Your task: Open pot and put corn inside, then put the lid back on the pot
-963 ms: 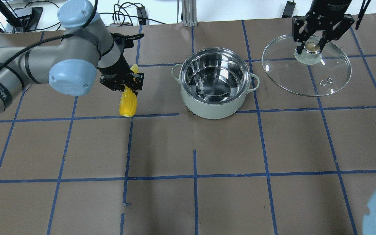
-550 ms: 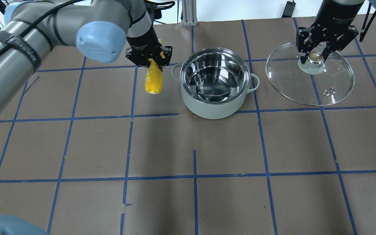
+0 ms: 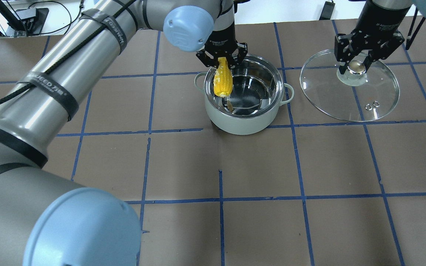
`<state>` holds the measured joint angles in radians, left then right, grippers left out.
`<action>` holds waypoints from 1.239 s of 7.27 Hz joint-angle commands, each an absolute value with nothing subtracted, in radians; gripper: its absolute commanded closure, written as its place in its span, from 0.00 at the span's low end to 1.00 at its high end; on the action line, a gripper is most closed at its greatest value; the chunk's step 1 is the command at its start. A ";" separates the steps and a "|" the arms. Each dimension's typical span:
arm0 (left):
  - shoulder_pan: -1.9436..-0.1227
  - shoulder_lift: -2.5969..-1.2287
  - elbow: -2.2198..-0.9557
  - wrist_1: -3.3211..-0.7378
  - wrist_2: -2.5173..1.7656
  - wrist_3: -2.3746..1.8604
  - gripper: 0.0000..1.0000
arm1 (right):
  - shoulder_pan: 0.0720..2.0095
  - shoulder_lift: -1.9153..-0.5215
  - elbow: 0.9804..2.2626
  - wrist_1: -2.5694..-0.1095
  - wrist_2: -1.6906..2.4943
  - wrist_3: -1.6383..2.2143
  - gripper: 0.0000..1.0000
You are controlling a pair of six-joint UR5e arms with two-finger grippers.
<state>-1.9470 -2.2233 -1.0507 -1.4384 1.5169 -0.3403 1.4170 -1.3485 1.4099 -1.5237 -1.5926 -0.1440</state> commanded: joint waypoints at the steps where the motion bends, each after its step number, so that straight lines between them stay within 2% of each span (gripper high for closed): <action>1: -1.976 -2.287 -1.019 -1.439 1.545 -0.359 0.90 | 1.425 -1.350 1.408 -1.523 -1.579 -0.167 0.74; 2: -1.974 -2.293 -1.017 -1.439 1.545 -0.360 0.77 | 1.427 -1.350 1.408 -1.523 -1.578 -0.181 0.74; 3: -1.977 -2.304 -1.022 -1.439 1.549 -0.373 0.21 | 1.427 -1.350 1.410 -1.523 -1.578 -0.198 0.74; 4: -1.977 -2.312 -1.017 -1.436 1.551 -0.376 0.00 | 1.427 -1.350 1.410 -1.523 -1.578 -0.201 0.74; 7: -1.971 -2.306 -1.015 -1.433 1.549 -0.371 0.00 | 1.425 -1.350 1.410 -1.523 -1.577 -0.202 0.74; 9: -1.947 -2.252 -1.029 -1.450 1.548 -0.357 0.00 | 1.431 -1.354 1.401 -1.523 -1.575 -0.189 0.73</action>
